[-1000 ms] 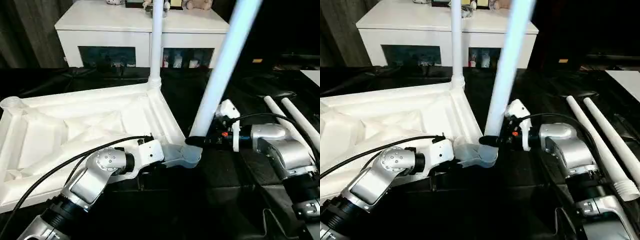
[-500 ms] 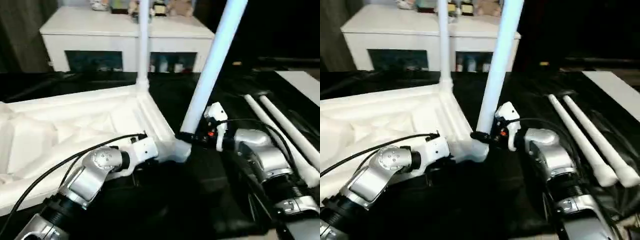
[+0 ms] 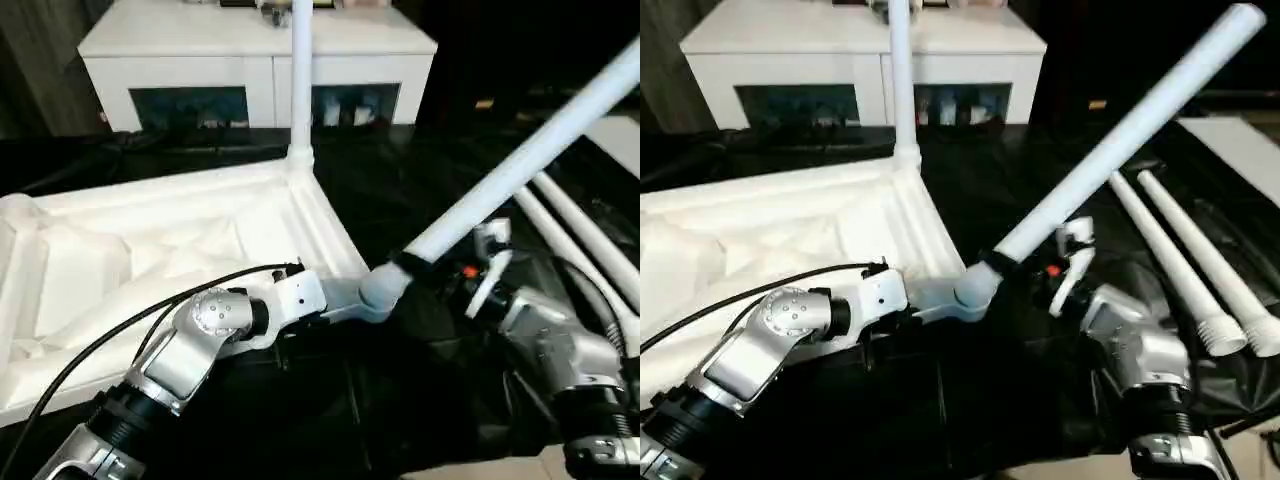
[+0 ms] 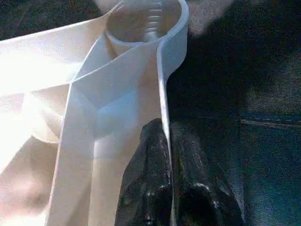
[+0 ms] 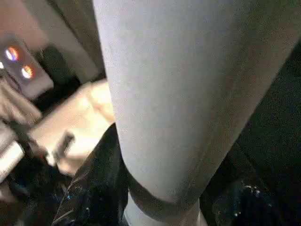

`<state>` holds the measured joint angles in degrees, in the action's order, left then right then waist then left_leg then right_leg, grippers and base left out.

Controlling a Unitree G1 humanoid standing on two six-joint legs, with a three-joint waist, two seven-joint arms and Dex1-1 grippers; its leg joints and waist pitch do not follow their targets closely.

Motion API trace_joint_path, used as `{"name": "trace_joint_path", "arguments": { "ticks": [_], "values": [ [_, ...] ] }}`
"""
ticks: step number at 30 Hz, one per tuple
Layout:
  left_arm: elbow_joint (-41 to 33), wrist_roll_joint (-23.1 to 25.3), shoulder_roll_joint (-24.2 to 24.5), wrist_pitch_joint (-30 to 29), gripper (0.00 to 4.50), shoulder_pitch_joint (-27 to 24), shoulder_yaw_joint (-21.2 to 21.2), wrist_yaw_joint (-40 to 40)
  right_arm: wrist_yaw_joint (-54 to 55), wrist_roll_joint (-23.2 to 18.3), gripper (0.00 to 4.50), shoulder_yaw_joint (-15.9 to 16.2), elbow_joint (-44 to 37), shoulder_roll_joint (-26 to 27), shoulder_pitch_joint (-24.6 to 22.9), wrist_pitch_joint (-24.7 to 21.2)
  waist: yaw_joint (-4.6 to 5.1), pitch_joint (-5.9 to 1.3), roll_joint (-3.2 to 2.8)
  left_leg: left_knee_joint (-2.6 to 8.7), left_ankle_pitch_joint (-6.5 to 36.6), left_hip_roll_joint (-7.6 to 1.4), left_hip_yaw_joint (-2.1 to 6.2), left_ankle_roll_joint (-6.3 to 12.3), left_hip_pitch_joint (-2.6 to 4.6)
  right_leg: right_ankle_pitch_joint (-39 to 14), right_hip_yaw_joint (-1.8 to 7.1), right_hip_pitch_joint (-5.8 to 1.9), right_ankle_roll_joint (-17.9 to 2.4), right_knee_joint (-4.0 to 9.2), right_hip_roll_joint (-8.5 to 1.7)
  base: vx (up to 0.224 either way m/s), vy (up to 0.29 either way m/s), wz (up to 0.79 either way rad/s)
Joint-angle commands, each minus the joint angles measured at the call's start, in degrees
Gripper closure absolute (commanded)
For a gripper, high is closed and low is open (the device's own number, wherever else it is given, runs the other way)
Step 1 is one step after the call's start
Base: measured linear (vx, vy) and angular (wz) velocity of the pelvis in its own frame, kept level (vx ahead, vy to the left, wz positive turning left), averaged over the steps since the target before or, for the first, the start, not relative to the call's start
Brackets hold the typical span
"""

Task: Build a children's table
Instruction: Insert table leg to table base

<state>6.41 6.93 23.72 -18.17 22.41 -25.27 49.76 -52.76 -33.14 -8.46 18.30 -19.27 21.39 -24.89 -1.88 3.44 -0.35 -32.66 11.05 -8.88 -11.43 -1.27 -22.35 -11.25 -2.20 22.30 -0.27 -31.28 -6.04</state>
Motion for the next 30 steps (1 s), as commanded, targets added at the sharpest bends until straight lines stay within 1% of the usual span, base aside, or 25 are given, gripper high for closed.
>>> {"name": "trace_joint_path", "arguments": {
  "ticks": [1, 3, 4, 5, 6, 7, 8, 12, 13, 14, 15, 16, 17, 18, 19, 20, 21, 22, 23, 24, 26, 27, 28, 29, 30],
  "values": [
    [-0.3, 1.4, 0.4, 1.6, 4.50, 1.4, -0.1, -0.8, 1.4, -2.9, 2.68, -3.3, -4.4, -1.1, 1.2, -0.7, -0.10, -3.32, 0.12, 5.37, 21.2, -4.29, 1.93, -2.18, 2.38, -16.3, 1.54, -0.55, -8.4, 2.90, -2.70, 0.000, 0.000, 0.00],
    [0.1, 1.7, 0.4, 2.3, 4.50, 1.6, -0.1, -1.2, 2.6, -4.2, 2.68, -4.7, -5.5, -1.1, 1.6, -0.8, -0.30, -3.30, 0.16, 5.08, 21.4, -4.32, 1.77, -2.07, 2.59, -21.6, 1.64, -0.20, -7.4, 3.46, -3.13, 0.000, 0.000, 0.00],
    [0.6, 1.9, 0.4, 2.9, 4.50, 1.8, 0.0, -1.5, 3.7, -5.5, 2.68, -5.9, -6.5, -1.0, 1.9, -1.1, -0.33, -3.36, 0.04, 5.05, 21.0, -4.32, 1.82, -2.17, 2.49, -21.7, 1.63, -0.26, -7.3, 3.38, -3.12, 0.000, 0.000, 0.00],
    [0.6, 1.9, 0.4, 2.9, 4.50, 1.8, 0.0, -1.5, 3.7, -5.5, 2.68, -5.9, -6.5, -1.0, 1.9, -1.1, -0.44, -3.42, 0.14, 5.00, 20.2, -4.27, 1.75, -2.11, 2.39, -21.3, 1.61, -0.24, -7.0, 3.29, -2.98, 0.000, 0.000, 0.00],
    [1.1, 2.0, 0.2, 3.6, 4.50, 2.1, 0.4, -2.2, 5.5, -7.5, 2.68, -7.8, -7.8, -0.6, 2.5, -1.6, -0.51, -3.45, 0.18, 4.95, 19.8, -4.26, 1.70, -2.07, 2.43, -20.8, 1.62, -0.20, -7.0, 3.26, -2.94, 0.000, 0.000, 0.00],
    [1.3, 2.0, 0.1, 3.8, 4.05, 2.2, 0.5, -2.4, 5.9, -7.9, 2.68, -8.1, -8.2, -0.6, 2.6, -1.8, -0.61, -3.52, 0.16, 4.81, 18.8, -4.15, 1.57, -1.87, 2.39, -19.7, 1.68, -0.16, -7.1, 3.16, -2.83, 0.000, 0.000, 0.00],
    [1.9, 2.0, -0.3, 4.4, 3.94, 2.7, 1.1, -3.3, 7.4, -9.4, 2.68, -9.3, -9.7, -0.3, 3.1, -2.4, -0.71, -3.60, 0.17, 4.72, 17.4, -4.12, 1.48, -1.53, 2.30, -18.1, 1.70, -0.27, -7.4, 2.97, -2.73, 0.000, 0.000, 0.00],
    [-0.3, -1.8, -1.9, 4.0, 3.79, 2.7, 5.2, -4.5, 12.0, -8.6, 2.68, -9.7, -15.6, 0.0, 2.1, -4.3, -0.99, -4.02, 0.13, 4.59, 14.1, -4.11, 1.34, -0.67, 1.88, -15.0, 1.41, -0.70, -8.4, 2.26, -2.49, 0.000, 0.000, 0.00],
    [-0.3, -1.8, -1.9, 4.0, 3.57, 2.7, 5.2, -4.5, 12.0, -8.6, 2.68, -9.7, -15.6, 0.0, 2.1, -4.3, -0.97, -3.93, 0.06, 4.66, 15.8, -4.13, 1.30, -0.60, 1.86, -15.9, 1.41, -0.50, -8.5, 2.43, -2.48, 0.000, 0.000, 0.00],
    [-1.5, -3.2, -2.5, 4.1, 3.53, 2.5, 6.8, -5.3, 13.8, -7.7, 2.68, -9.3, -18.1, -0.1, 1.2, -5.1, -0.81, -3.72, 0.03, 4.58, 18.7, -4.02, 1.33, -1.37, 1.66, -18.4, 1.44, -0.23, -8.1, 2.51, -2.36, 0.000, 0.000, 0.00],
    [-4.6, -5.3, -3.0, 3.1, 3.51, 2.0, 9.2, -5.8, 16.8, -5.8, 2.68, -8.6, -20.9, 0.3, -0.1, -5.7, -0.88, -3.89, 0.01, 4.54, 19.1, -4.06, 1.45, -2.12, 1.66, -18.3, 1.49, -0.27, -7.7, 2.39, -2.35, 0.000, 0.000, 0.00],
    [-4.6, -5.3, -3.0, 3.1, 3.51, 2.0, 9.2, -5.8, 16.8, -5.8, 2.68, -8.6, -20.9, 0.3, -0.1, -5.7, -0.90, -4.14, 0.13, 4.40, 18.5, -4.00, 1.36, -2.01, 1.72, -16.9, 1.48, -0.26, -7.8, 2.24, -2.25, 0.000, 0.000, 0.00],
    [-7.7, -7.2, -3.7, 1.5, 3.34, 1.5, 11.7, -7.1, 20.7, -3.2, 2.68, -7.8, -23.6, 1.0, -1.7, -5.5, -0.99, -4.04, -0.60, 4.37, 17.3, -3.96, 1.39, -2.00, 1.62, -14.5, 1.51, -0.20, -8.4, 1.92, -2.20, 0.055, -0.017, -0.01],
    [-9.8, -8.5, -4.2, 0.1, 3.34, 1.2, 13.5, -8.0, 23.4, -2.1, 2.68, -7.4, -25.2, 1.6, -2.6, -5.8, -0.88, -4.12, -0.19, 4.25, 15.6, -3.93, 1.21, -1.99, 1.42, -11.9, 1.46, -0.43, -8.6, 1.69, -1.96, 0.055, -0.017, -0.01],
    [-9.8, -8.5, -4.2, 0.1, 3.34, 1.2, 13.5, -8.0, 23.4, -2.1, 2.68, -7.4, -25.2, 1.6, -2.6, -5.8, -0.88, -4.27, -0.15, 4.15, 15.0, -3.81, 1.18, -1.57, 1.42, -11.0, 1.41, -0.51, -8.8, 1.60, -1.91, 0.059, -0.013, -0.02],
    [-11.2, -10.1, -5.3, -0.3, 3.34, 0.9, 16.3, -10.4, 26.4, -0.1, 2.68, -6.4, -27.7, 2.1, -3.9, -6.0, -0.84, -4.30, -0.17, 4.04, 14.5, -3.75, 1.17, -1.14, 1.36, -10.2, 1.39, -0.55, -9.0, 1.54, -1.89, 0.061, -0.008, -0.02],
    [-12.7, -11.5, -6.3, -0.8, 3.34, -0.1, 19.8, -13.2, 29.2, 2.1, 2.68, -4.4, -31.3, 2.6, -6.0, -6.8, -0.71, -4.44, -1.00, 3.71, 11.8, -3.66, 1.14, -1.04, 1.25, -5.6, 1.34, -0.86, -9.5, 1.11, -1.53, 0.061, -0.008, -0.02],
    [-14.0, -12.7, -7.5, -1.8, 3.34, -1.4, 22.9, -16.0, 30.6, 3.9, 2.68, -2.4, -34.2, 3.0, -8.1, -6.9, -0.71, -4.54, -0.68, 3.56, 10.3, -3.58, 1.14, -0.58, 1.08, -3.5, 1.31, -1.11, -9.7, 0.96, -1.47, 0.061, -0.004, -0.02],
    [-15.1, -13.3, -8.4, -3.1, 3.34, -2.5, 25.0, -17.9, 31.2, 5.1, 2.68, -1.0, -36.1, 3.2, -9.5, -6.8, -0.63, -4.64, -0.93, 3.31, 8.2, -3.49, 1.10, 0.53, 0.88, -0.1, 1.29, -1.37, -10.3, 0.61, -1.47, 0.059, -0.010, -0.02],
    [-16.1, -13.1, -9.5, -3.8, 3.34, -3.6, 26.6, -20.3, 31.5, 6.2, 2.68, 0.0, -37.5, 3.5, -10.7, -6.1, -0.58, -4.70, -0.93, 3.17, 7.4, -3.53, 1.10, 1.06, 0.87, 1.2, 1.27, -1.46, -10.6, 0.47, -1.51, 0.059, -0.010, -0.02],
    [-18.9, -11.3, -12.4, -4.6, 3.34, -6.4, 30.0, -26.9, 33.8, 7.9, 2.68, 1.1, -39.6, 5.3, -12.7, -5.0, -0.44, -4.72, -1.44, 3.05, 6.7, -3.65, 1.16, 2.16, 0.88, 1.9, 1.19, -1.55, -11.1, 0.51, -1.48, 0.000, 0.000, 0.00],
    [-20.1, -10.6, -13.4, -5.1, 3.34, -7.6, 31.1, -29.1, 34.8, 8.1, 2.68, 1.2, -40.2, 6.2, -13.4, -4.9, 0.02, -4.71, -2.06, 3.63, 8.0, -4.77, 2.07, -0.02, 1.53, 1.9, 0.12, -1.55, -11.5, 0.45, 0.32, 0.000, 0.000, 0.00],
    [-20.9, -10.4, -13.8, -5.5, 3.34, -8.2, 31.6, -30.1, 35.4, 8.0, 2.68, 1.2, -40.6, 6.8, -13.7, -4.9, 0.24, -4.63, -2.34, 4.09, 9.4, -5.53, 2.59, -0.76, 1.96, 1.6, -0.37, -1.32, -11.5, 0.49, 1.24, 0.000, 0.000, 0.00],
    [-21.9, -9.1, -14.8, -5.9, 3.34, -9.8, 32.0, -32.0, 36.3, 8.6, 2.68, 1.9, -40.7, 7.5, -14.0, -4.6, 0.34, -3.87, -1.62, 5.53, 13.4, -4.93, 5.59, 2.09, -0.95, 0.4, -2.81, -2.86, -12.4, -0.75, 1.00, -0.022, -0.064, 0.23],
    [-22.7, -8.0, -15.6, -6.1, 3.34, -11.2, 32.2, -33.8, 37.2, 9.4, 2.68, 2.7, -40.8, 8.2, -14.2, -4.2, 0.78, -4.24, -3.62, 6.24, 16.0, -5.74, 6.79, 3.32, -0.26, -0.8, -3.73, -2.89, -12.8, -1.30, 1.48, -0.022, -0.064, 0.23]
  ]
}}
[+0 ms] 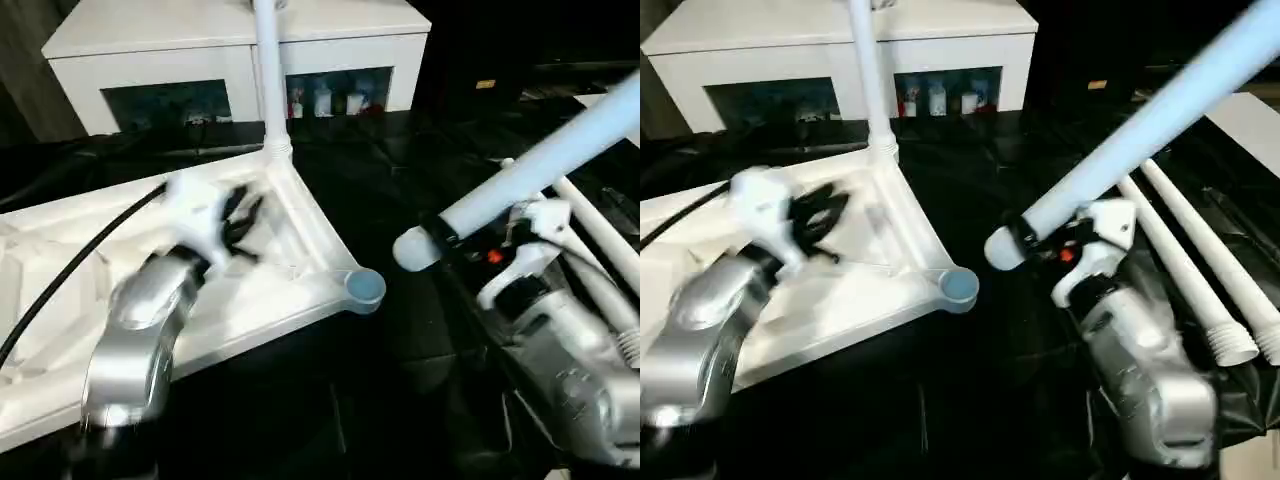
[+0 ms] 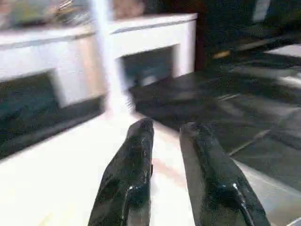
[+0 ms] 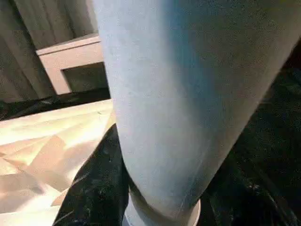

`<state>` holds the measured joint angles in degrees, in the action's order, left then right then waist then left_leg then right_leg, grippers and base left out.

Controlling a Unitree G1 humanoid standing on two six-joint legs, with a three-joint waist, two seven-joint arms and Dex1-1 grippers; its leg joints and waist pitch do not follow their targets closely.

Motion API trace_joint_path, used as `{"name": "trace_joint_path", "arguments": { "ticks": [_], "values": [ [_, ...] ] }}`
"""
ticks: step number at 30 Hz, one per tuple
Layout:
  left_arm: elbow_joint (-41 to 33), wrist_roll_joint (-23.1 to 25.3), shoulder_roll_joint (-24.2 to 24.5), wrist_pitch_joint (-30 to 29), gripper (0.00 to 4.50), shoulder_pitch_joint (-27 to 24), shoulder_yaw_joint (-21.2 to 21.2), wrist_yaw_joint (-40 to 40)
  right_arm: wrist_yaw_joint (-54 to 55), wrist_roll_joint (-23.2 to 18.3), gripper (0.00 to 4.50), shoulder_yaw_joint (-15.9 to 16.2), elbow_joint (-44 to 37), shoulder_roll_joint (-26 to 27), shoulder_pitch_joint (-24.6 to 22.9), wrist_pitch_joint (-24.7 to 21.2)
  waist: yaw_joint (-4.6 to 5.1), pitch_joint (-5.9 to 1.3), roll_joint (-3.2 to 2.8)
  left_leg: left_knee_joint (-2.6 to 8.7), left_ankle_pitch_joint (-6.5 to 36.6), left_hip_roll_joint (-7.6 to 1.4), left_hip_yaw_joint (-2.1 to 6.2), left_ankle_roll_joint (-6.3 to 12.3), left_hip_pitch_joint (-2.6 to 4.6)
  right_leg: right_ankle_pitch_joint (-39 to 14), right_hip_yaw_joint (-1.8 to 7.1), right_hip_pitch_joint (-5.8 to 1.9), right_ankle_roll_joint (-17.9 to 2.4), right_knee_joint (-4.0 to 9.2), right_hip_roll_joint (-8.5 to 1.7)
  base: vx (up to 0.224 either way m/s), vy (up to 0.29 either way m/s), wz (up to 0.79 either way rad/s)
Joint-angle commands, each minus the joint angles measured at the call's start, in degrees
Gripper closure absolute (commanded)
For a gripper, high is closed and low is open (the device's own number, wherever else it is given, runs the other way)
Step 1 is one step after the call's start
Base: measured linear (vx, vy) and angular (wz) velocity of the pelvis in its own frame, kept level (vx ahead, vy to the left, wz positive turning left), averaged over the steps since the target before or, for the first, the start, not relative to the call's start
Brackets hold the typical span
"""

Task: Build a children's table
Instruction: Insert table leg to table base

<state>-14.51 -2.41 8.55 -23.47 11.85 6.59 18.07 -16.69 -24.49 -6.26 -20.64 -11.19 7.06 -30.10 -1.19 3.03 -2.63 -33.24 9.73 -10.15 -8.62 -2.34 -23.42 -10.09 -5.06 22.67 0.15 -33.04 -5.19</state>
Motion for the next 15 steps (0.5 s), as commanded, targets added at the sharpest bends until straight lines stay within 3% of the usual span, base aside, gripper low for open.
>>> {"name": "trace_joint_path", "arguments": {
  "ticks": [1, 2, 3, 4, 5, 6, 7, 8, 9, 10, 11, 12, 13, 14, 15],
  "values": [
    [-2.5, 4.3, -1.6, 0.1, 3.34, -2.4, 0.2, -5.9, 2.1, 3.3, 2.68, 2.6, -1.2, 0.1, -0.2, 2.3, 1.16, -3.47, -1.20, 7.94, 22.5, -6.87, 7.91, 7.50, 2.02, -5.6, -1.49, -2.08, -13.9, -1.02, 0.73, -0.027, -0.105, 0.50],
    [-3.1, 6.0, -2.5, 0.4, 3.34, -3.4, 0.1, -8.6, 2.9, 5.1, 2.68, 4.0, -0.4, 0.2, -0.4, 3.1, 1.78, -2.98, -1.85, 8.68, 23.7, -7.42, 11.14, 9.67, 2.56, -9.3, -1.63, -1.40, -15.2, -3.41, 1.23, -0.022, -0.148, 0.58],
    [-3.4, 6.2, -3.2, 0.0, 3.34, -3.8, 0.1, -9.8, 3.3, 5.7, 2.68, 4.5, 0.4, 0.4, -0.4, 3.5, 2.05, -2.68, -0.96, 9.19, 25.7, -6.09, 12.40, 11.37, 1.79, -11.9, -0.80, -1.86, -16.6, -4.27, 0.86, -0.022, -0.148, 0.58],
    [-3.6, 6.4, -3.6, -0.1, 3.34, -4.0, 0.0, -10.7, 3.6, 6.2, 2.68, 4.8, 1.2, 0.6, -0.4, 3.8, 1.67, -2.62, -1.04, 9.26, 26.3, -5.06, 12.40, 10.95, 1.49, -12.7, -0.52, -1.95, -17.9, -4.05, 0.90, -0.031, -0.207, 0.65],
    [-3.7, 6.6, -3.8, -0.1, 3.34, -4.1, 0.0, -11.2, 3.7, 6.5, 2.68, 5.0, 1.5, 0.7, -0.4, 4.0, 1.26, -2.43, -0.15, 9.08, 28.0, -2.65, 12.24, 9.10, 0.23, -14.3, 0.10, -2.61, -20.9, -2.97, 0.54, -0.045, -0.261, 0.72],
    [-3.7, 6.5, -4.3, -0.4, 3.34, -3.8, -0.1, -11.8, 3.9, 7.0, 2.68, 5.2, 2.9, 0.9, -0.2, 4.5, 0.99, -2.33, 0.76, 8.15, 28.0, -1.11, 11.79, 7.51, -0.42, -16.7, 0.29, -3.02, -22.4, -1.28, 0.17, -0.045, -0.261, 0.72],
    [-3.9, 7.0, -4.5, -1.3, 3.34, -3.5, -0.4, -12.6, 3.8, 7.4, 2.68, 5.4, 4.3, 1.3, 0.1, 4.8, -0.13, -2.59, 2.62, 0.12, 24.2, 3.74, 8.00, 3.07, -0.74, -29.0, 0.15, -2.75, -26.1, 4.81, -2.86, -0.086, -0.274, 0.70],
    [-3.9, 7.6, -4.4, -1.4, 3.34, -3.3, -0.7, -13.0, 3.6, 7.9, 2.68, 5.6, 5.4, 1.4, 0.4, 5.2, -1.33, -1.37, 3.22, -14.33, 15.8, 4.11, 0.93, 5.83, 1.16, -40.6, -1.77, -1.09, -26.5, 9.96, -7.24, -0.126, -0.245, 0.48],
    [-4.0, 7.4, -4.6, -2.3, 3.34, -3.1, -0.8, -13.5, 3.7, 8.9, 2.68, 6.1, 6.6, 1.2, 1.0, 5.3, -0.85, -0.65, 3.56, -16.21, 17.0, 2.47, -0.70, 5.68, -1.29, -45.7, -4.26, -3.14, -17.2, 8.86, -8.14, -0.126, -0.245, 0.48],
    [-4.0, 7.9, -4.6, -1.8, 3.34, -3.0, -1.1, -13.9, 4.2, 9.6, 2.68, 6.2, 7.1, 1.0, 1.5, 4.8, -1.52, -0.75, 2.45, -14.98, 17.8, 1.38, -0.61, 5.55, -0.14, -44.6, -5.25, -3.86, -15.3, 8.57, -9.22, -0.036, -0.190, 0.37],
    [-4.1, 8.4, -4.6, -1.6, 3.34, -3.0, -1.4, -14.4, 4.7, 10.1, 2.68, 6.3, 7.3, 0.9, 1.7, 4.5, -1.25, -2.39, 2.18, -9.70, 18.9, -0.96, 0.03, 7.11, -0.77, -36.0, -5.41, -7.77, -11.9, 7.15, -9.58, 0.022, -0.158, 0.64],
    [-3.6, 9.5, -4.8, -2.1, 3.34, -2.9, -2.1, -15.2, 4.7, 10.1, 2.68, 6.8, 7.3, 0.6, 1.8, 3.9, -1.05, -4.19, -1.23, -2.47, 15.4, -6.37, 2.65, 5.88, 7.54, -23.0, -6.11, -4.23, -6.8, 6.31, -3.60, 0.022, -0.158, 0.64],
    [-3.5, 9.8, -4.8, -2.1, 3.34, -2.8, -2.3, -15.4, 4.7, 10.1, 2.68, 6.9, 7.2, 0.6, 1.8, 3.8, -0.82, -4.54, -1.62, 1.66, 10.6, -15.50, 8.88, 9.60, 9.11, -15.2, -5.99, -1.48, -2.7, -1.25, -1.97, -0.060, -0.199, 0.61],
    [-3.3, 10.3, -4.9, -1.9, 3.34, -2.8, -2.6, -15.7, 4.7, 10.0, 2.68, 7.0, 7.2, 0.6, 1.8, 3.4, 0.13, -4.44, -0.71, 1.42, -4.6, -18.92, 9.00, 12.50, 9.96, -11.9, -1.68, 4.81, 1.0, -9.86, -2.47, -0.053, -0.211, 0.34],
    [-3.0, 9.8, -5.0, -1.8, 3.34, -2.7, -2.8, -15.2, 4.8, 10.4, 2.68, 7.2, 7.1, 0.2, 1.8, 3.2, -0.57, -3.52, -0.29, 0.02, -16.5, -13.69, 4.56, 17.98, 7.41, -4.3, 1.55, 6.15, -2.0, -10.73, -3.04, -0.053, -0.211, 0.34]
  ]
}}
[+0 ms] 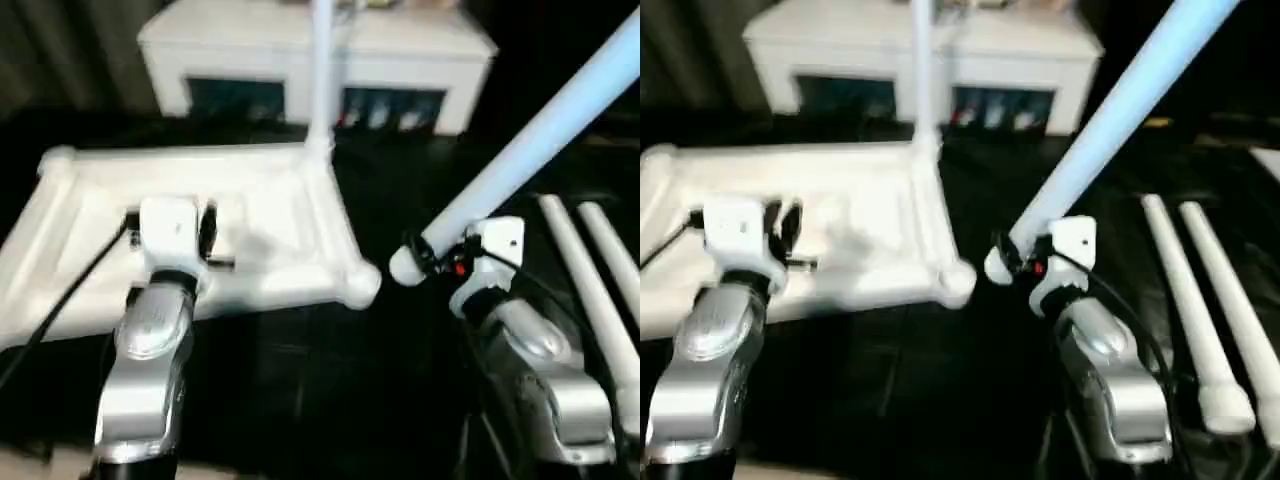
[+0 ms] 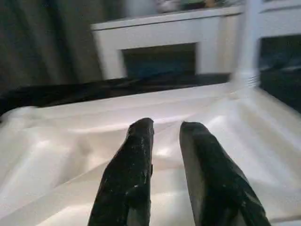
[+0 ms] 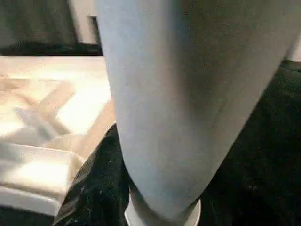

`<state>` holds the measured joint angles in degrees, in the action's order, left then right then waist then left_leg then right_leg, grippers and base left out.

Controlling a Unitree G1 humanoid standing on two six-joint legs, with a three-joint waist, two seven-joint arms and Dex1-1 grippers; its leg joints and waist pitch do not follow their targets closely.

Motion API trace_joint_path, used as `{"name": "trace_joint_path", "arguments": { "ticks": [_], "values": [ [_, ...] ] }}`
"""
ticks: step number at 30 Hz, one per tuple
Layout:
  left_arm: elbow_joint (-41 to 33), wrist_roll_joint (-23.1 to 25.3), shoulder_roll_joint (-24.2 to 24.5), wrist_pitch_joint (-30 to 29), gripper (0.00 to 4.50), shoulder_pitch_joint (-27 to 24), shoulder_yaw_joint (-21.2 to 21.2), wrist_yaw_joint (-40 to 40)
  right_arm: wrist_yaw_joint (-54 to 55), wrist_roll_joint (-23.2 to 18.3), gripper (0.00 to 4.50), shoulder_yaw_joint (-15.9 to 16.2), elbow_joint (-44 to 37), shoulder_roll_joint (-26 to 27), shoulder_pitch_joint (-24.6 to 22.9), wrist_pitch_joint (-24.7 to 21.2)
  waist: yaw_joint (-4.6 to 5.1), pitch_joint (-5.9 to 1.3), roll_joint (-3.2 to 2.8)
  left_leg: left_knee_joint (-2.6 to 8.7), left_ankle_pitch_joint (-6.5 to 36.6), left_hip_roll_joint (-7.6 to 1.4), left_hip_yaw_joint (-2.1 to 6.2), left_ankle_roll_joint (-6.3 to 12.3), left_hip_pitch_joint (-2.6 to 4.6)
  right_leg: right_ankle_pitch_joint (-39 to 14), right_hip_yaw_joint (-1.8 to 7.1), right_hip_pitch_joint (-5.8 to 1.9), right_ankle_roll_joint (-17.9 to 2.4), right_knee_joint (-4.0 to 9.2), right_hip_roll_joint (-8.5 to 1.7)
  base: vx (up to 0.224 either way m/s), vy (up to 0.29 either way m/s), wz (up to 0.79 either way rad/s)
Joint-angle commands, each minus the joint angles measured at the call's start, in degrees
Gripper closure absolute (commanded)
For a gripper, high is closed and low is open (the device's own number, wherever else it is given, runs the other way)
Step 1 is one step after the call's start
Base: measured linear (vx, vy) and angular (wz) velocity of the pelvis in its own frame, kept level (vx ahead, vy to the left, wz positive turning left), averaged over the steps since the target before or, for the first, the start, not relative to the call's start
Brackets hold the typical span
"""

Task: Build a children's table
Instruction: Insert table leg to table base

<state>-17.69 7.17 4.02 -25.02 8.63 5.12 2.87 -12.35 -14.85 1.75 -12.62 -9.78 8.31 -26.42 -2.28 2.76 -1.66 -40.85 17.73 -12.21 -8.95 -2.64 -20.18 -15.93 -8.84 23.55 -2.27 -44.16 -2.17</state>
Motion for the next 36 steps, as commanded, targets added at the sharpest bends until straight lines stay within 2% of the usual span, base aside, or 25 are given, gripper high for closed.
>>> {"name": "trace_joint_path", "arguments": {
  "ticks": [1, 2, 3, 4, 5, 7, 8, 9, 11, 12, 13, 14, 15, 16, 17, 19, 21, 24, 27, 29, 31, 32, 34, 35, 36],
  "values": [
    [0.8, -0.7, -0.7, 0.0, 3.34, 0.8, -1.1, 0.4, 0.2, 0.8, 2.68, -0.6, -1.3, -1.4, 0.3, -0.3, 0.47, -3.64, -0.30, 5.83, -25.1, -8.69, 3.25, 20.51, 3.17, 6.2, 7.34, 4.34, -0.6, 3.13, -6.52, -0.035, -0.189, 0.23],
    [1.3, -1.3, -0.9, -0.1, 3.34, 1.1, -0.9, 0.6, -0.1, 0.9, 2.68, -0.5, -1.4, -1.5, 0.1, -0.1, -0.63, -4.03, 2.45, 1.99, -15.2, 0.83, -1.30, 17.39, 0.77, 11.5, 9.49, 1.92, -0.8, 9.31, -5.22, -0.043, -0.205, 0.08],
    [1.7, -2.1, -0.8, -0.3, 3.34, 1.4, -1.0, 1.3, -0.3, 0.7, 2.68, -0.5, -1.4, -1.2, -0.3, 0.1, -0.65, -4.19, 2.30, 1.95, -11.3, 2.60, -0.58, 16.26, -2.17, 11.0, 10.82, -1.33, -3.5, 9.81, -8.15, -0.043, -0.205, 0.08],
    [2.0, -2.7, -0.6, -0.2, 3.34, 1.8, -1.2, 1.9, -0.5, 0.4, 2.68, -0.6, -1.2, -0.8, -0.7, 0.3, -2.72, -3.57, 3.02, 3.06, -4.1, 1.37, 0.18, 9.28, -2.13, 6.1, 11.97, -1.31, -0.5, 11.48, -9.16, -0.047, -0.224, 0.07],
    [2.3, -3.1, -0.7, 0.3, 3.34, 2.2, -1.2, 2.1, -0.5, 0.4, 2.68, -0.7, -1.2, -0.6, -0.8, 0.4, -2.77, -3.64, 3.35, 5.02, -1.1, 1.86, 0.18, 4.27, -1.92, -2.4, 10.96, -2.69, 3.8, 11.12, -6.78, -0.071, -0.210, 0.02],
    [2.4, -3.5, -0.9, 0.3, 3.34, 2.3, -1.0, 1.8, -0.8, 0.1, 2.68, -0.6, -1.5, -0.2, -1.1, 0.3, -2.60, -3.25, 2.55, 7.08, 0.6, 1.75, 0.61, -0.03, -1.84, -14.0, 9.92, -3.50, 9.3, 12.21, -5.73, -0.071, -0.188, -0.05],
    [2.5, -3.5, -0.9, 0.2, 3.34, 2.4, -0.9, 1.7, -0.9, 0.0, 2.68, -0.6, -1.6, -0.1, -1.2, 0.3, -2.18, -2.52, 2.29, 7.68, 5.8, 1.84, 0.45, -1.99, -0.98, -28.9, 9.65, -2.91, 11.4, 13.89, -5.04, -0.065, -0.114, -0.10],
    [2.9, -3.7, -1.0, 0.4, 3.34, 2.3, -0.9, 1.8, -1.2, -0.3, 2.68, -0.4, -1.9, -0.2, -1.0, 0.0, -1.90, -2.32, 2.33, 7.63, 8.0, 2.06, 0.37, -2.64, -0.75, -34.9, 9.44, -2.71, 11.6, 14.46, -4.65, -0.065, -0.114, -0.10],
    [3.0, -4.0, -1.3, 0.5, 3.34, 1.7, -0.9, 2.0, -1.5, -1.4, 2.68, -0.6, -2.4, -0.2, -0.5, -0.7, -0.26, -1.68, 2.06, 8.24, 16.2, 2.32, 0.51, -2.52, 1.73, -44.1, 7.40, -1.98, 8.2, 16.26, -3.19, -0.054, -0.029, -0.05],
    [3.0, -4.0, -1.3, 0.8, 3.34, 1.3, -0.9, 1.9, -1.7, -1.6, 2.68, -0.7, -2.4, -0.4, -0.4, -0.9, 0.52, -1.70, 1.63, 8.98, 19.3, 2.18, 0.88, -1.73, 2.74, -41.8, 6.41, -2.65, 5.5, 16.58, -2.65, -0.053, -0.004, -0.05],
    [3.0, -4.0, -1.4, 0.8, 3.34, 1.1, -0.9, 1.9, -1.9, -1.7, 2.68, -0.6, -2.4, -0.6, -0.3, -0.9, 0.92, -1.31, 1.36, 9.61, 20.9, 1.85, 1.21, -1.38, 2.97, -40.1, 5.93, -2.78, 4.3, 16.73, -2.52, 0.000, 0.000, 0.00],
    [3.2, -4.1, -1.5, 0.8, 3.34, 0.9, -0.9, 1.8, -2.2, -1.7, 2.68, -0.6, -2.3, -0.8, -0.3, -0.9, 1.87, -1.41, 0.60, 10.71, 23.9, 0.81, 1.95, -0.59, 3.75, -34.4, 5.11, -3.62, 1.7, 16.58, -2.74, -0.009, 0.071, -0.13],
    [3.2, -4.2, -1.6, 0.8, 3.34, 0.8, -0.8, 1.8, -2.4, -1.6, 2.68, -0.5, -2.1, -0.9, -0.2, -0.8, 2.81, -1.24, 0.09, 12.02, 26.7, -0.45, 2.83, -0.06, 3.45, -27.6, 4.43, -4.77, -0.8, 15.75, -2.98, -0.009, 0.071, -0.13],
    [3.2, -4.3, -1.6, 0.9, 3.34, 0.8, -0.8, 1.8, -2.6, -1.7, 2.68, -0.4, -2.1, -1.0, -0.2, -0.8, 2.81, -1.24, 0.09, 12.02, 26.7, -0.45, 2.83, -0.06, 3.45, -27.6, 4.43, -4.77, -0.8, 15.75, -2.98, 0.010, 0.083, -0.19],
    [2.9, -4.6, -1.5, 0.9, 3.34, 0.6, -1.0, 1.7, -3.3, -1.6, 2.68, -0.1, -1.9, -1.2, -0.1, -0.8, 3.92, -1.21, 0.39, 12.60, 29.9, -0.87, 3.02, 0.41, 3.86, -22.3, 4.05, -5.22, -3.3, 15.39, -3.33, 0.010, 0.080, -0.18],
    [2.6, -4.7, -1.4, 0.8, 3.34, 0.5, -1.1, 1.6, -3.9, -1.4, 2.68, 0.1, -1.8, -1.2, 0.0, -0.7, 4.57, -1.21, 0.84, 11.96, 28.9, 0.13, 2.28, 0.23, 3.74, -24.4, 4.25, -5.63, -4.5, 16.26, -4.10, 0.019, 0.078, -0.15],
    [2.5, -4.9, -1.3, 0.8, 3.34, 0.4, -1.0, 1.4, -4.0, -1.4, 2.68, 0.4, -1.6, -1.2, 0.2, -0.7, 4.41, -1.72, 1.09, 11.54, 20.8, 1.01, 1.31, 0.73, 2.73, -25.9, 5.58, -6.97, -6.1, 16.58, -4.66, 0.054, 0.076, -0.08],
    [2.1, -5.0, -1.2, 0.7, 3.34, 0.1, -0.9, 1.4, -4.3, -1.5, 2.68, 0.7, -1.2, -1.0, 0.6, -0.7, 4.80, -2.59, 1.02, 11.79, 13.0, 0.83, 0.91, 2.66, 2.66, -14.1, 5.98, -7.74, -11.1, 15.27, -3.94, 0.082, 0.054, 0.00],
    [1.9, -5.0, -1.1, 0.6, 3.34, 0.0, -0.7, 1.4, -4.6, -1.5, 2.68, 0.9, -1.1, -0.7, 0.7, -0.6, 4.83, -3.14, 0.98, 11.59, 8.3, 0.89, 0.75, 5.85, 3.71, -7.1, 6.11, -7.38, -14.7, 14.26, -3.58, 0.120, 0.027, 0.09],
    [1.9, -5.1, -0.9, 0.6, 3.34, -0.1, -0.7, 1.5, -4.6, -1.5, 2.68, 1.0, -1.1, -0.6, 0.6, -0.7, 4.59, -4.27, 0.97, 10.51, -3.5, 1.93, 1.08, 10.70, 3.34, 2.7, 6.32, -8.50, -16.8, 12.81, -3.10, 0.146, 0.032, 0.06],
    [1.9, -5.2, -0.7, 0.6, 3.34, -0.1, -0.6, 1.6, -4.9, -1.6, 2.68, 1.2, -1.4, -0.4, 0.4, -0.6, 4.52, -4.69, 0.82, 9.61, -13.6, 2.40, 1.77, 16.67, 4.54, 9.0, 5.82, -7.62, -16.5, 11.37, -2.43, 0.156, 0.036, 0.07],
    [1.9, -5.2, -0.7, 0.6, 3.34, -0.1, -0.6, 1.6, -4.9, -1.6, 2.68, 1.2, -1.4, -0.4, 0.4, -0.6, 4.60, -4.98, 0.94, 8.97, -19.9, 2.56, 2.57, 20.44, 6.25, 11.6, 5.53, -6.46, -15.6, 10.32, -1.89, 0.168, 0.004, 0.12],
    [2.0, -5.4, -0.5, 0.5, 3.34, 0.0, -0.7, 1.5, -5.5, -2.6, 2.68, 1.1, -1.8, -0.4, 0.0, -1.8, 4.13, -4.78, 1.93, 7.50, -23.9, 4.62, 2.48, 23.13, 5.27, 15.5, 6.80, -7.62, -14.4, 9.83, -1.75, 0.157, 0.008, 0.13],
    [2.1, -5.5, -0.5, 0.6, 3.34, 0.0, -0.8, 1.5, -5.6, -2.5, 2.68, 1.2, -1.9, -0.5, -0.1, -1.8, 3.28, -4.49, 2.57, 6.67, -21.9, 6.09, 1.84, 22.87, 3.00, 17.3, 8.26, -9.70, -15.9, 9.97, -1.86, 0.140, 0.034, 0.10],
    [2.1, -5.5, -0.5, 0.6, 3.34, 0.0, -0.8, 1.5, -5.7, -2.5, 2.68, 1.2, -1.9, -0.5, -0.2, -1.8, 3.31, -4.88, 1.21, 6.97, -19.8, 4.38, 0.30, 17.06, 7.37, 13.9, 9.88, -7.61, -17.1, 9.45, -0.67, 0.140, 0.034, 0.10]
  ]
}}
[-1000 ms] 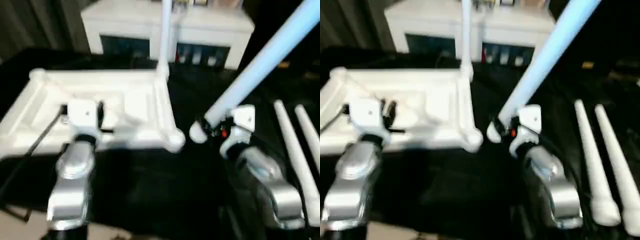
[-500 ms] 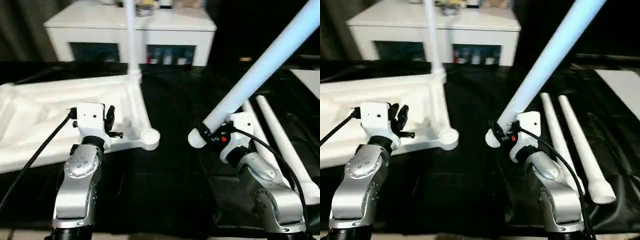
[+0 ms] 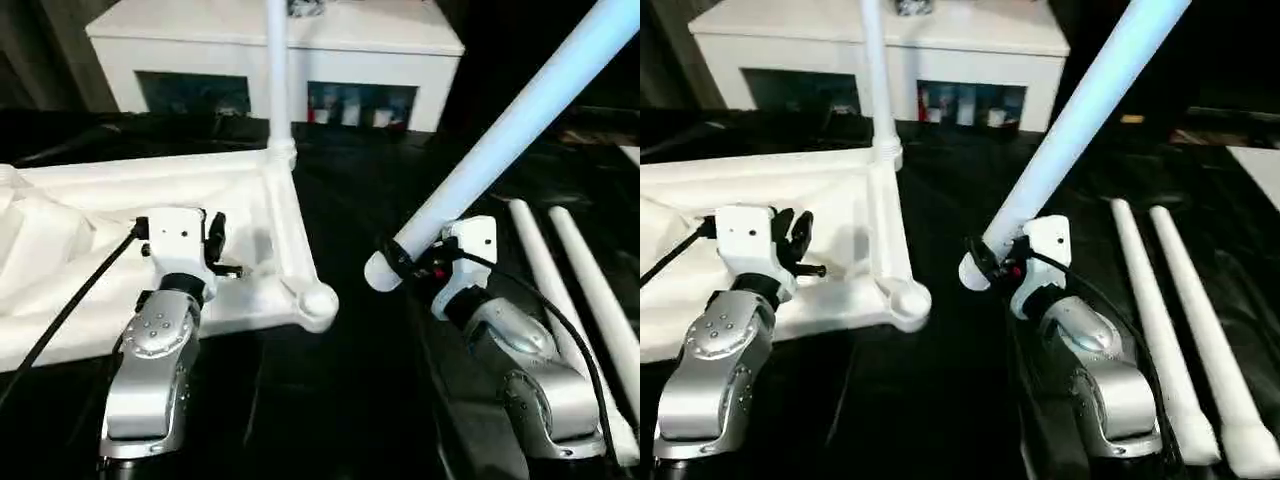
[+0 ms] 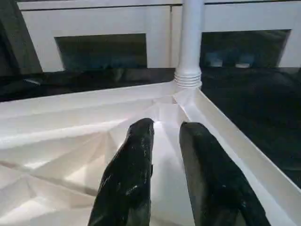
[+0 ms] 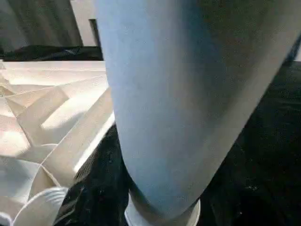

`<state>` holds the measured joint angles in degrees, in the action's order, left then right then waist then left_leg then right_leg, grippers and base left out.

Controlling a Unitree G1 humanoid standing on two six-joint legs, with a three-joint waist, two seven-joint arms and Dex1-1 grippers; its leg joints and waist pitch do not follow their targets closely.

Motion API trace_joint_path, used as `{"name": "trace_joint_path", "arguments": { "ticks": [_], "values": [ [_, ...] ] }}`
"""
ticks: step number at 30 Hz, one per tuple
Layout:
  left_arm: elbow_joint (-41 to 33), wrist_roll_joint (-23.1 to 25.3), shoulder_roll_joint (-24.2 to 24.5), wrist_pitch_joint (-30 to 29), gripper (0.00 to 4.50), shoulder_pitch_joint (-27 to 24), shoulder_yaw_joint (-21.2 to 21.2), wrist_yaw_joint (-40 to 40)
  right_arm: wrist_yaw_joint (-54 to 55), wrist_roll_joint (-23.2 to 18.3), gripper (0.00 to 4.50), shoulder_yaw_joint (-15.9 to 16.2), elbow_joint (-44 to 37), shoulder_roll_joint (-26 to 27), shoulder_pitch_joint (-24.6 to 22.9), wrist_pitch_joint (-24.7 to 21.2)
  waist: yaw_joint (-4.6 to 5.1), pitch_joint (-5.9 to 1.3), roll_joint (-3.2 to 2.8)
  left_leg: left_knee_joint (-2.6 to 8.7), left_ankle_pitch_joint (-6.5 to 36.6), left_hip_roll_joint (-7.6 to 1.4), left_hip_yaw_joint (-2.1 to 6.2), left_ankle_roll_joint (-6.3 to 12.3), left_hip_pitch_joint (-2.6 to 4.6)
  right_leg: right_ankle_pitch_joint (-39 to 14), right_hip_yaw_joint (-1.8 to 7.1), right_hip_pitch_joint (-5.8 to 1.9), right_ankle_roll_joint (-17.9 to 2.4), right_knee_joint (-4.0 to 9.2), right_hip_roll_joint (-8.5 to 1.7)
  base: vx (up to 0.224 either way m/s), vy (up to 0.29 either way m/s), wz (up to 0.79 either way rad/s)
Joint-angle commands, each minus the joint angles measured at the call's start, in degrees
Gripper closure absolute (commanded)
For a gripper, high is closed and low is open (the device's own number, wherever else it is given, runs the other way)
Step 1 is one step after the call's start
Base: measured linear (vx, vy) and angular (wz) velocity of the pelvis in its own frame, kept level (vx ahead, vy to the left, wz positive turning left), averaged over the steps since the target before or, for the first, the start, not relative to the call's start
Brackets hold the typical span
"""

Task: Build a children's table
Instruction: Insert table leg to table base

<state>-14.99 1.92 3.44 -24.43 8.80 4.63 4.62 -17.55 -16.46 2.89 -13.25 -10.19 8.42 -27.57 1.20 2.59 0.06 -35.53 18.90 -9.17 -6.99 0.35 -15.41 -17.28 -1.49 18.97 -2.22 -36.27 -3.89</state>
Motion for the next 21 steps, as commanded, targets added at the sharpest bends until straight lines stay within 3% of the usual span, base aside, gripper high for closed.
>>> {"name": "trace_joint_path", "arguments": {
  "ticks": [1, 2, 3, 4, 5, 6, 7, 8, 9, 10, 11, 12, 13, 14, 15, 16, 18, 21],
  "values": [
    [-0.4, -0.3, 0.0, 0.1, 3.34, -0.1, -0.5, -0.2, -0.6, -1.7, 2.68, -0.4, -1.5, 0.5, -0.5, -0.6, -0.25, -3.30, 0.29, 3.19, -17.3, -0.91, -1.93, 6.60, 4.44, 12.0, 2.64, -0.83, -17.6, 0.74, 1.81, 0.137, -0.009, -0.20],
    [-0.4, -0.3, 0.0, 0.1, 3.34, -0.1, -0.5, -0.2, -0.6, -1.7, 2.68, -0.4, -1.6, 0.5, -0.5, -0.5, -1.24, -3.19, 0.38, 3.29, -14.0, 0.33, -3.52, 3.44, 5.45, 15.1, 3.65, -1.13, -17.0, 0.51, 2.34, 0.119, -0.019, -0.45],
    [-0.3, -0.6, -0.1, 0.3, 3.34, 0.0, -0.6, 0.1, -0.5, -1.6, 2.68, -0.5, -2.3, 0.5, -0.5, -0.2, -1.55, -3.26, 1.23, 2.81, -11.8, 2.08, -4.17, 2.61, 2.89, 17.3, 5.60, -4.04, -16.6, 0.74, 2.88, 0.119, -0.019, -0.45],
    [-0.5, -0.8, 0.0, 0.1, 3.34, -0.2, -0.7, 0.3, -0.6, -2.0, 2.68, -0.6, -2.7, 0.6, -0.6, -0.4, -4.40, -3.42, 2.90, -0.42, -4.8, 4.26, -2.87, 3.64, -5.14, 23.7, 9.96, -10.90, -17.4, 2.39, 0.48, 0.097, 0.047, -0.22],
    [-0.7, -0.9, 0.1, 0.0, 3.34, -0.3, -0.8, 0.5, -0.7, -2.2, 2.68, -0.6, -2.9, 0.6, -0.7, -0.6, -7.23, -4.57, 0.89, -4.62, -3.9, 0.13, 0.72, 2.71, -8.14, 47.2, 15.15, -12.62, -21.7, 2.35, -5.86, 0.011, 0.123, 0.24],
    [-0.7, -1.4, 0.0, -0.1, 3.34, -0.6, -0.9, 1.0, -0.7, -2.2, 2.68, -0.6, -3.0, 0.6, -0.8, -0.7, -8.05, -4.66, 0.06, -4.56, -6.1, -2.44, 2.23, 0.20, -9.55, 60.2, 14.97, -12.15, -21.3, 0.54, -5.06, 0.011, 0.123, 0.24],
    [-0.7, -1.6, 0.3, 0.2, 3.34, -0.9, -1.2, 1.7, -0.7, -2.2, 2.68, -0.7, -3.0, 0.6, -0.9, -0.8, -7.10, -5.51, -3.17, -0.43, -26.2, -3.80, 2.32, -1.08, -6.26, 63.6, 6.83, -6.42, -12.3, -6.58, 3.34, -0.100, 0.130, 0.19],
    [-0.7, -1.7, 0.6, 0.5, 3.34, -1.3, -1.6, 2.3, -0.7, -2.1, 2.68, -0.8, -3.0, 0.5, -1.0, -0.7, -3.28, -5.00, -4.48, -1.25, -58.2, -8.38, 8.14, 4.74, 3.44, 21.5, 2.54, 7.01, -3.5, -6.58, 1.25, 0.000, 0.000, 0.00],
    [-0.7, -1.7, 0.9, 0.7, 3.34, -1.6, -2.0, 2.9, -0.7, -2.0, 2.68, -0.7, -2.9, 0.4, -1.2, -0.6, -2.98, -5.65, -2.81, -2.55, -71.5, -10.24, 9.43, 6.87, 4.89, 15.0, 2.95, 7.73, -1.0, -4.94, -1.73, 0.000, 0.000, 0.00],
    [-0.7, -1.7, 1.3, 0.9, 3.34, -1.9, -2.5, 3.5, -0.8, -2.0, 2.68, -0.8, -3.0, 0.4, -1.3, -0.6, -4.78, -4.76, -3.04, -3.34, -80.3, -7.33, 6.44, 5.55, 1.80, 18.8, 2.48, 7.42, 2.1, -2.65, -2.86, 0.000, 0.000, 0.00],
    [-0.9, -1.5, 1.7, 0.8, 3.34, -2.3, -2.9, 4.1, -0.9, -2.1, 2.68, -0.9, -3.2, 0.3, -1.5, -0.7, -5.04, -4.83, -1.04, -3.51, -66.3, -1.57, 2.79, 2.12, -0.21, 26.4, 2.45, 5.50, 0.0, 0.42, -1.72, -0.128, 0.050, 0.16],
    [-0.9, -1.4, 2.1, 0.6, 3.34, -2.5, -3.2, 4.5, -0.9, -2.3, 2.68, -1.0, -3.3, 0.3, -1.6, -0.8, -5.33, -3.92, 0.51, -1.88, -46.8, 0.79, 0.62, 0.15, -2.39, 27.2, 3.21, 3.06, -3.1, 0.75, -1.22, -0.128, 0.050, 0.16],
    [-0.8, -1.3, 2.9, 0.5, 3.34, -2.7, -4.0, 5.5, -1.0, -2.6, 2.68, -1.0, -3.4, 0.2, -1.6, -1.0, -5.61, -3.85, 0.64, -1.08, -38.5, 0.89, 0.39, -0.38, -3.25, 25.2, 3.58, 2.01, -3.9, 1.07, -1.57, -0.088, 0.027, 0.13],
    [-0.7, -1.8, 3.8, 0.5, 3.34, -2.9, -4.9, 6.9, -1.1, -2.8, 2.68, -1.2, -3.5, 0.2, -1.7, -1.1, -5.71, -4.01, 0.45, 0.26, -25.0, 0.35, 0.39, -1.50, -3.98, 20.1, 3.97, 0.73, -4.7, 1.51, -2.26, -0.086, -0.030, 0.03],
    [-0.7, -1.8, 3.9, 0.5, 3.34, -2.9, -5.0, 6.9, -1.1, -2.8, 2.68, -1.2, -3.5, 0.2, -1.7, -1.1, -5.38, -3.87, 0.20, 1.52, -16.7, -0.31, 0.59, -2.48, -4.38, 15.9, 3.79, 0.16, -5.8, 1.99, -2.52, -0.086, -0.030, 0.03],
    [-0.7, -3.0, 4.7, -0.1, 3.34, -3.0, -5.9, 9.1, -1.3, -2.5, 2.68, -1.3, -3.4, 0.1, -1.6, -1.1, -5.25, -3.64, -0.07, 2.05, -13.2, -0.55, 0.59, -3.06, -4.36, 13.4, 3.61, 0.28, -6.2, 2.32, -2.51, -0.125, -0.041, 0.00],
    [-0.7, -3.5, 5.2, -0.4, 3.34, -3.0, -6.4, 10.2, -1.5, -2.4, 2.68, -1.4, -3.3, 0.1, -1.5, -1.2, -3.80, -2.98, 0.08, 3.51, -1.6, -1.23, 0.25, -4.11, -4.42, 3.5, 3.42, 0.51, -7.1, 3.63, -2.40, -0.113, -0.042, 0.04],
    [-0.3, -5.4, 7.0, -0.9, 3.14, -2.7, -7.9, 14.9, -1.8, -2.8, 2.68, -2.3, -2.2, -0.9, -0.3, -1.8, -2.76, -2.55, 0.40, 4.15, 5.8, -1.42, -0.21, -4.54, -4.55, -7.3, 3.51, 1.00, -5.9, 4.73, -2.35, -0.088, -0.047, 0.04]
  ]
}}
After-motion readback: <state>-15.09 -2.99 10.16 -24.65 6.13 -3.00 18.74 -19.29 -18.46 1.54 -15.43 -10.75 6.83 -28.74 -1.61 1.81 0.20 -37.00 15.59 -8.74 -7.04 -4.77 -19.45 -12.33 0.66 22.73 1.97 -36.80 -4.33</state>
